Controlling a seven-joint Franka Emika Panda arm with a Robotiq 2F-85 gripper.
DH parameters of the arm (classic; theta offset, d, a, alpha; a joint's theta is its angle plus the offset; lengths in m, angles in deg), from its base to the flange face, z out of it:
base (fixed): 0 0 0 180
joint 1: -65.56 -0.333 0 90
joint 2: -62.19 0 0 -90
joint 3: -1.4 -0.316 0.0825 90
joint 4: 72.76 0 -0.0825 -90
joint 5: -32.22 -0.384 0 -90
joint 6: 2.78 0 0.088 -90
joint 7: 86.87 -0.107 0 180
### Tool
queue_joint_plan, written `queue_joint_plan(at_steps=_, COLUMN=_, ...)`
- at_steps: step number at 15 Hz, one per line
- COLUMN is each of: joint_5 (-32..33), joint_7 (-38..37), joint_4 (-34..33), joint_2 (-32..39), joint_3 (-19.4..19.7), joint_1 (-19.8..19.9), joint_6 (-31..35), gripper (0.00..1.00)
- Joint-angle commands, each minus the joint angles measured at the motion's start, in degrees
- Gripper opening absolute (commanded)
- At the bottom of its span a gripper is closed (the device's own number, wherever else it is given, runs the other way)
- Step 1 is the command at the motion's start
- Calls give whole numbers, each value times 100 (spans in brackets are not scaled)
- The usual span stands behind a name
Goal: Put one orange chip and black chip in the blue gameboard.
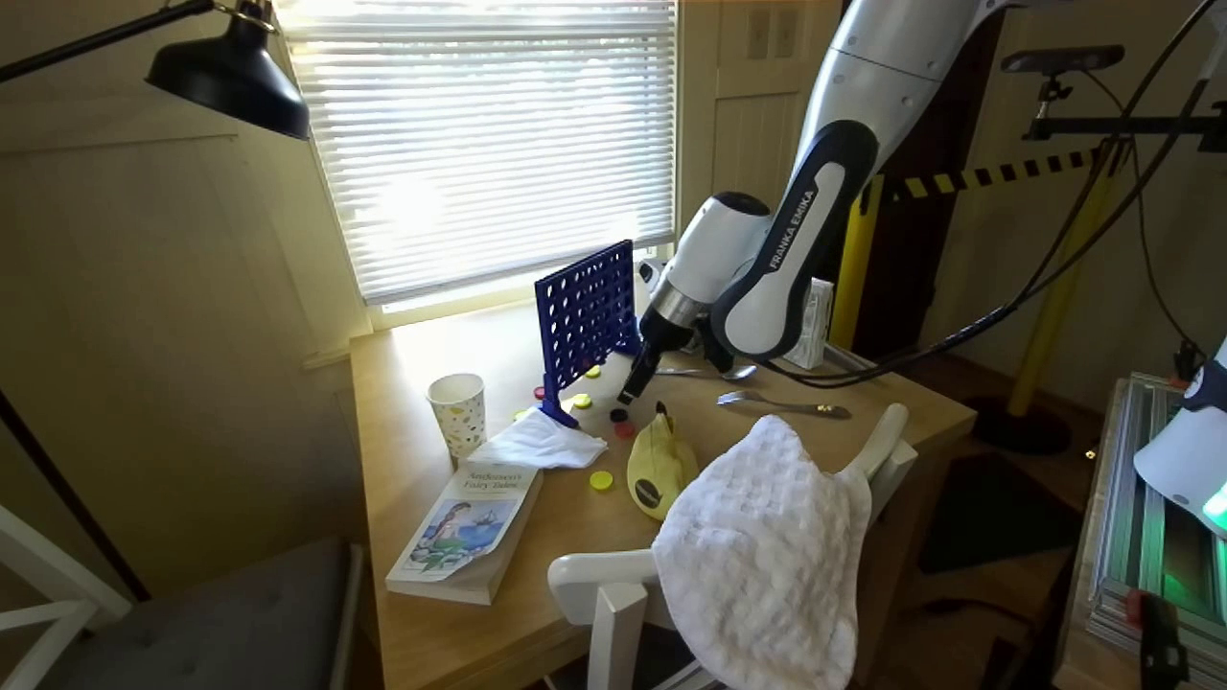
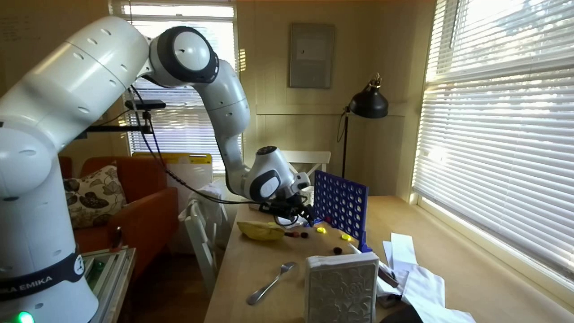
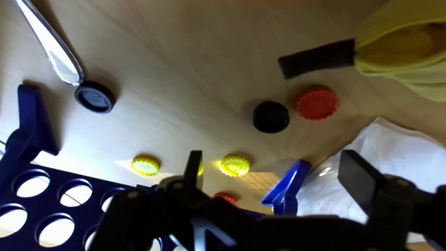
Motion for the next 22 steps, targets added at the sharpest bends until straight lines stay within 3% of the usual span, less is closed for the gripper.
queue_joint_plan(at_steps=1, joint_5=183, joint_7=-135, joint_4=-430, joint_2=245, joint_3=-395, joint_1=473, joint_6=-148, gripper=100)
queue_joint_plan(at_steps=5, joint_5=250, joint_7=-87, joint_4=-687, joint_2=376, joint_3=-958, joint_1=966, joint_6=-533, gripper=100)
queue_joint_plan(at_steps=8, joint_5=278, joint_7=-54, joint_4=-713, joint_2=422, joint_3=-1171, joint_1=1136, joint_6=-387, gripper=100)
queue_joint_plan(at_steps=9, joint_5=211, joint_7=-154, joint_4=-554, joint_2=279, joint_3=-963, joint_1=958, joint_6=-431, gripper=100)
queue_joint_plan(at_steps=11, joint_5=225, joint_7=-148, joint_4=-581, joint_2=298, joint_3=-1046, joint_1=1018, joint_6=-431, gripper=100)
queue_joint_plan(at_steps=13, joint_5=-327, joint_7=-880, joint_4=-704, joint_2=355, joint_3=-250, joint_1=258, joint_6=-388, gripper=100)
queue_joint_plan(at_steps=16, joint_5=-748, joint_7=-1661, joint_4=-792, joint_2=496, joint_3=267, joint_1=-256, joint_6=-489, gripper=100)
queue_joint_plan(at_steps=18, joint_5=-987, joint_7=-2043, joint_4=-858, joint_2=586, joint_3=466, joint_1=-521, joint_6=-570, gripper=100)
queue_joint_plan(at_steps=22, joint_5=-1149, joint_7=-2463, joint_4=-1046, joint_2=781, joint_3=510, joint_1=-736, joint_6=-695, gripper=100)
